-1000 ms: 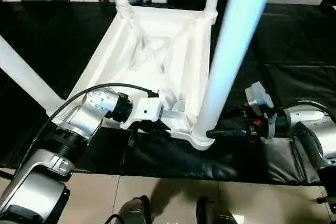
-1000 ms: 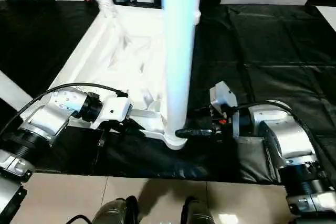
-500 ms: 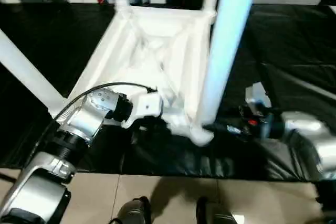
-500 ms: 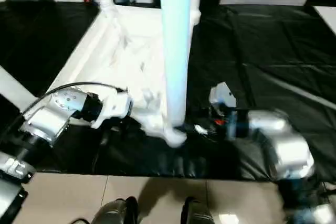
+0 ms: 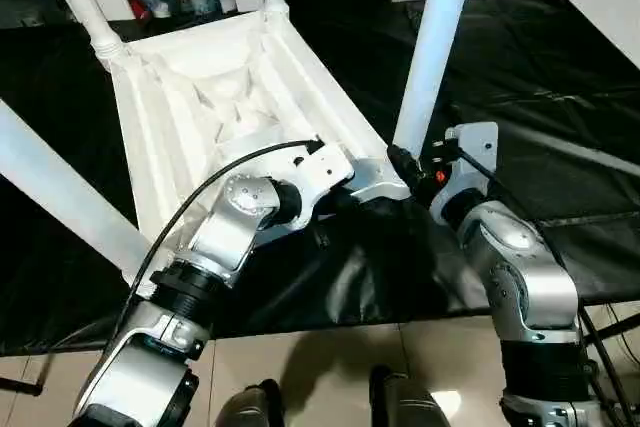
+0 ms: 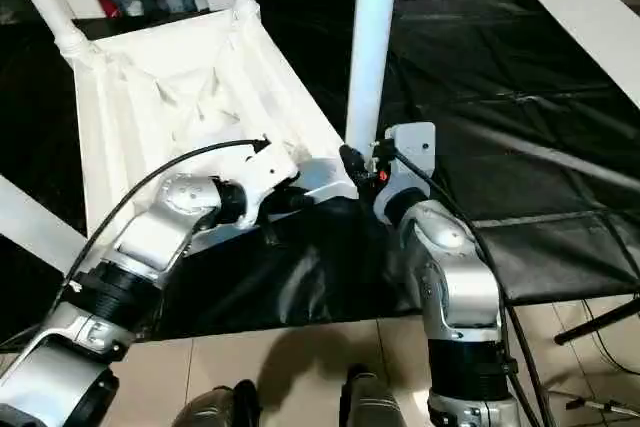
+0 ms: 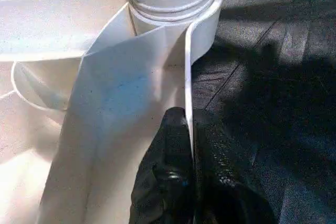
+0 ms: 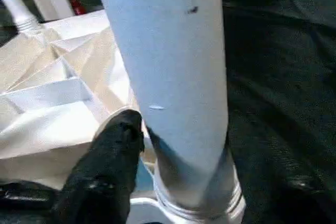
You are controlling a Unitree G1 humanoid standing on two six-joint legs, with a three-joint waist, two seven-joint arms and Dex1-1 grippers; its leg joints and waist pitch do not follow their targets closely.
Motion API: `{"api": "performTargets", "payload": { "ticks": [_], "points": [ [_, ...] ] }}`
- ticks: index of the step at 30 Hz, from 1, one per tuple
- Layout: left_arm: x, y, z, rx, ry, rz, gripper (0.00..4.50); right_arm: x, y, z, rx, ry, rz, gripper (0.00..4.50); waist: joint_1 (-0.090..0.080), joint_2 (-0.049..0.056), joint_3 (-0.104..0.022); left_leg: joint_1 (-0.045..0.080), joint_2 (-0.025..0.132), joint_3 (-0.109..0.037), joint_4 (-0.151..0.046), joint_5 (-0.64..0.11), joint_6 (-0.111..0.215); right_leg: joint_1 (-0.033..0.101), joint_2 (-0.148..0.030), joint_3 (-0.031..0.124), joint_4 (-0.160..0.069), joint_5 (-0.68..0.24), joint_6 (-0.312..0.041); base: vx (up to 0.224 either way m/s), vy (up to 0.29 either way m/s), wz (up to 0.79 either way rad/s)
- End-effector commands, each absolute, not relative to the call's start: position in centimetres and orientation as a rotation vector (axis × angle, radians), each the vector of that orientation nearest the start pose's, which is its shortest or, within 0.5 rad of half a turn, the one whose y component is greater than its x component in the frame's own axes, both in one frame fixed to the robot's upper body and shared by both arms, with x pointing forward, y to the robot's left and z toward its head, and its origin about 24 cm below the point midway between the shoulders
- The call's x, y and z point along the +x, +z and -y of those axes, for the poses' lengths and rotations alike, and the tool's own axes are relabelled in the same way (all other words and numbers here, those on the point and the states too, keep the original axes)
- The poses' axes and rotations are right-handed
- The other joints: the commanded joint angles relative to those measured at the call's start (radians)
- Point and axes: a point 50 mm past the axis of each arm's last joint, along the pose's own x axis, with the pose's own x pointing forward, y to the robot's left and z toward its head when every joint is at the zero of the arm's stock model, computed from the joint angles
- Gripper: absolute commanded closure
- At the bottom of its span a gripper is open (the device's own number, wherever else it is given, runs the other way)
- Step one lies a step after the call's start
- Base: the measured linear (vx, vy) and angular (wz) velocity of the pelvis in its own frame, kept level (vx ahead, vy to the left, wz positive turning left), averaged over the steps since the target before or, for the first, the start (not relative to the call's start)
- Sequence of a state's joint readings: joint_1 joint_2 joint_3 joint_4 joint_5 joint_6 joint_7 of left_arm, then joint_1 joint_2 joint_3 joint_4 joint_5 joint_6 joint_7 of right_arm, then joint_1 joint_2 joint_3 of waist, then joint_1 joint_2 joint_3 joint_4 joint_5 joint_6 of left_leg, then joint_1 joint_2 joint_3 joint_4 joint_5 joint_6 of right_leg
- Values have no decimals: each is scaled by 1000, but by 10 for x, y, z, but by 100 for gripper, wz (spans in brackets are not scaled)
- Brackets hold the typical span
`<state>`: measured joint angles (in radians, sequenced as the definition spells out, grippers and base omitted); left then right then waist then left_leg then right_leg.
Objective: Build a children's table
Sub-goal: Rotate leg to tighten
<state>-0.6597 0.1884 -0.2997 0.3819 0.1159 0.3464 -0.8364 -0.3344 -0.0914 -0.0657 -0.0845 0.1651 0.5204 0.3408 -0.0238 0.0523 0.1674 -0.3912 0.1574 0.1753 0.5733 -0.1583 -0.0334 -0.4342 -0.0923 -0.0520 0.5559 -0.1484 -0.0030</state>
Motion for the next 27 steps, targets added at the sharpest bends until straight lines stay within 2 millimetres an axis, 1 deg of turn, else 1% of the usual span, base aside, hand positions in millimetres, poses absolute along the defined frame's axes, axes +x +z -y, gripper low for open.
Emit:
{"api": "performTargets", "payload": {
  "ticks": [1,2,3,4,5,6,7,8,9,10,11,12,13,14,15,16,17,18,19,20,21,23,24,25,26,27],
  "points": [
    [328,98,-66,499,-1129,-223,450,295,92,125,75,566,-151,171,4,-10,-73,20,49,-28,-83,-402,36,44,-47,31,-83,-494,-122,0,0,0],
    [327,97,-71,515,-1143,-228,450,294,93,131,52,587,-138,147,7,-11,-77,18,51,-26,-81,-376,46,49,-48,34,-77,-441,-144,0,0,0],
    [327,97,-74,523,-1147,-232,450,293,94,134,40,592,-130,143,7,-11,-81,13,50,-22,-77,-340,59,54,-49,37,-70,-380,-173,0,0,0],
    [325,95,-80,547,-1166,-240,450,293,96,141,18,618,-117,138,8,-11,-83,11,49,-20,-75,-321,66,57,-50,38,-67,-354,-186,0,0,0],
    [323,94,-86,570,-1195,-244,450,293,99,150,-9,642,-102,125,9,-11,-86,10,48,-18,-71,-291,80,59,-50,38,-63,-321,-202,0,0,0],
    [321,93,-91,587,-1224,-251,450,293,102,158,-38,666,-95,125,11,-11,-88,13,49,-16,-68,-265,93,59,-49,38,-60,-290,-218,0,0,0],
    [319,92,-95,601,-1251,-261,450,292,105,164,-68,702,-85,103,13,-16,-92,13,50,-16,-67,-254,102,63,-50,37,-59,-279,-225,0,0,0],
    [316,92,-98,616,-1298,-256,450,291,108,168,-93,752,-79,103,15,-14,-92,13,49,-12,-64,-237,117,63,-51,38,-58,-269,-234,0,0,0],
    [314,91,-103,632,-1340,-271,450,290,112,173,-121,815,-71,103,18,-12,-90,13,50,-12,-63,-232,120,62,-51,38,-57,-271,-237,0,0,0],
    [311,89,-107,655,-1383,-279,450,288,115,176,-141,880,-64,103,21,-10,-94,13,51,-11,-60,-214,131,66,-52,37,-52,-251,-247,0,0,0],
    [309,89,-108,671,-1420,-277,450,287,117,178,-148,924,-60,103,24,-15,-98,11,53,-11,-58,-186,142,68,-51,35,-46,-221,-257,0,0,0],
    [308,89,-110,680,-1452,-279,450,286,118,179,-153,964,-61,103,27,-17,-100,12,55,-10,-56,-167,151,68,-51,34,-44,-198,-268,0,0,0],
    [307,89,-110,681,-1455,-279,450,286,118,179,-154,967,-61,103,30,-14,-101,12,55,-10,-55,-159,155,70,-51,32,-41,-188,-274,0,0,0],
    [304,89,-114,699,-1537,-279,450,281,121,181,-174,1093,-70,103,34,-18,-104,15,57,-8,-54,-140,162,69,-49,31,-37,-161,-286,0,0,0],
    [303,89,-115,698,-1561,-285,450,280,122,182,-187,1140,-75,103,40,-18,-108,14,58,-9,-51,-125,171,74,-49,28,-31,-136,-297,0,0,0],
    [304,89,-116,699,-1573,-291,450,278,122,182,-200,1186,-79,103,43,-16,-107,15,60,-8,-51,-115,174,72,-49,29,-29,-125,-302,0,0,0],
    [304,90,-116,708,-1590,-294,450,275,121,181,-209,1251,-93,103,49,-17,-108,17,63,-7,-50,-105,182,71,-48,29,-26,-112,-309,0,0,0],
    [304,90,-116,708,-1590,-294,450,275,121,181,-209,1251,-93,103,59,-15,-107,19,64,-6,-49,-109,185,67,-47,28,-27,-123,-312,0,0,0],
    [305,90,-117,724,-1614,-299,450,273,121,181,-216,1320,-113,103,61,-17,-107,20,65,-5,-49,-114,184,67,-48,29,-27,-129,-313,0,0,0],
    [305,90,-117,735,-1627,-301,450,272,120,180,-218,1349,-123,103,67,-20,-107,20,64,-6,-49,-132,179,66,-48,28,-29,-163,-310,0,0,0],
    [305,90,-117,752,-1659,-310,450,273,117,179,-226,1408,-148,103,67,-22,-105,19,65,-6,-50,-142,174,67,-50,28,-31,-183,-306,0,0,0],
    [305,90,-117,764,-1682,-312,450,275,116,178,-223,1440,-168,138,71,-24,-100,19,65,-7,-52,-193,137,64,-53,30,-38,-276,-287,0,0,0],
    [305,90,-117,767,-1686,-311,450,275,115,178,-221,1445,-173,138,73,-26,-99,20,64,-8,-51,-212,122,62,-55,31,-41,-317,-274,0,0,0],
    [305,90,-116,777,-1701,-310,450,277,114,177,-220,1465,-187,143,74,-25,-98,20,65,-9,-53,-219,115,62,-56,32,-43,-333,-268,0,0,0],
    [305,91,-115,787,-1711,-307,450,278,112,176,-217,1486,-203,158,74,-26,-97,21,64,-9,-53,-236,102,60,-55,31,-45,-367,-260,0,0,0],
    [306,91,-115,792,-1717,-305,450,279,111,175,-217,1500,-214,158,74,-26,-98,22,64,-10,-53,-238,97,60,-55,31,-45,-374,-257,0,0,0]
  ]
}}
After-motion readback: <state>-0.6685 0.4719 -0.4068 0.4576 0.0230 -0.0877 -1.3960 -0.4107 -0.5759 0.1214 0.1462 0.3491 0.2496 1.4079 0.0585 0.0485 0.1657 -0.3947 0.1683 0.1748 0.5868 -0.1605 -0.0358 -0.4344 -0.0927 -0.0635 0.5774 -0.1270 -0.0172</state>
